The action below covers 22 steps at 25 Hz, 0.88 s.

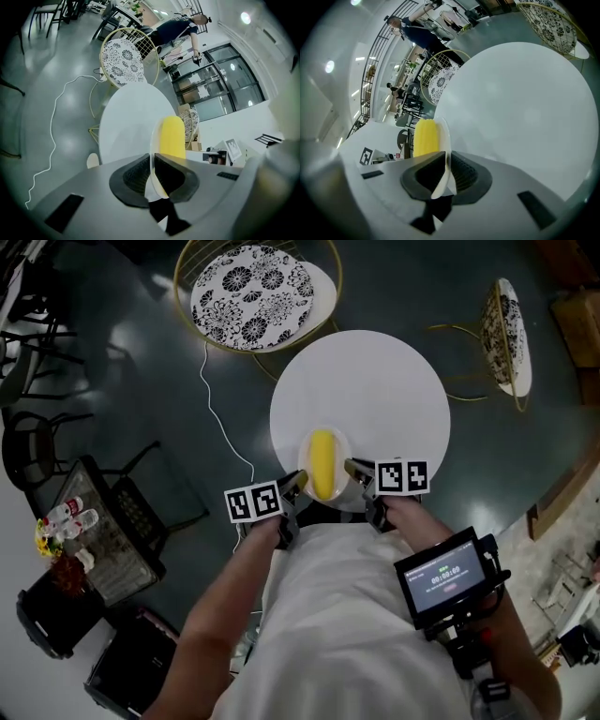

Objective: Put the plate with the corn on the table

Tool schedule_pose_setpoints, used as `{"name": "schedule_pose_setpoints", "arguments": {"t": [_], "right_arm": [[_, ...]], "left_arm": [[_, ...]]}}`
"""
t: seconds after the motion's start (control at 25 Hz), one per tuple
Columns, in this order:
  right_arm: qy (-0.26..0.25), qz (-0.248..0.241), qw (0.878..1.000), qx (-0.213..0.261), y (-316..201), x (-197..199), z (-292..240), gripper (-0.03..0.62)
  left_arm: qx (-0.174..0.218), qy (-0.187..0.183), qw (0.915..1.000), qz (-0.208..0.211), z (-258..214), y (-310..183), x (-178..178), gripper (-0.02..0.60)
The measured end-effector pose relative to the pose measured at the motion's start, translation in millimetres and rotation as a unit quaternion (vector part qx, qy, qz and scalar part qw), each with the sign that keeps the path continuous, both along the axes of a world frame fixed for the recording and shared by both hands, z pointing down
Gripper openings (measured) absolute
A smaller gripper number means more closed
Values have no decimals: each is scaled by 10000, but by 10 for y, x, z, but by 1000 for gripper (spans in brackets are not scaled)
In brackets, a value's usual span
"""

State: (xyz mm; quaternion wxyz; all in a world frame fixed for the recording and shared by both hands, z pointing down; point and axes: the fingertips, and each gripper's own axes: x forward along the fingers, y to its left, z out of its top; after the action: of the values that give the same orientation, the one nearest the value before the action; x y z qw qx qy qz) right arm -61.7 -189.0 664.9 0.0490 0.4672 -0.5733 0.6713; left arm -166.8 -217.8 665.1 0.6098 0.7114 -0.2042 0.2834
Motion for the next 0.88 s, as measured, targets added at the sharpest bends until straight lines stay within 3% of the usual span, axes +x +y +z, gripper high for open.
{"name": "schedule_pose_setpoints", "arguments": {"t": [0.4, 0.88], "right_arm": [[219, 101, 9997, 51, 39, 48, 241, 46], [351, 601, 9975, 87, 3, 560, 435, 46]], "left_arm": [[49, -132, 9997, 183, 207, 7, 55, 35], [226, -212, 9974, 647, 390, -125, 599, 34]]}}
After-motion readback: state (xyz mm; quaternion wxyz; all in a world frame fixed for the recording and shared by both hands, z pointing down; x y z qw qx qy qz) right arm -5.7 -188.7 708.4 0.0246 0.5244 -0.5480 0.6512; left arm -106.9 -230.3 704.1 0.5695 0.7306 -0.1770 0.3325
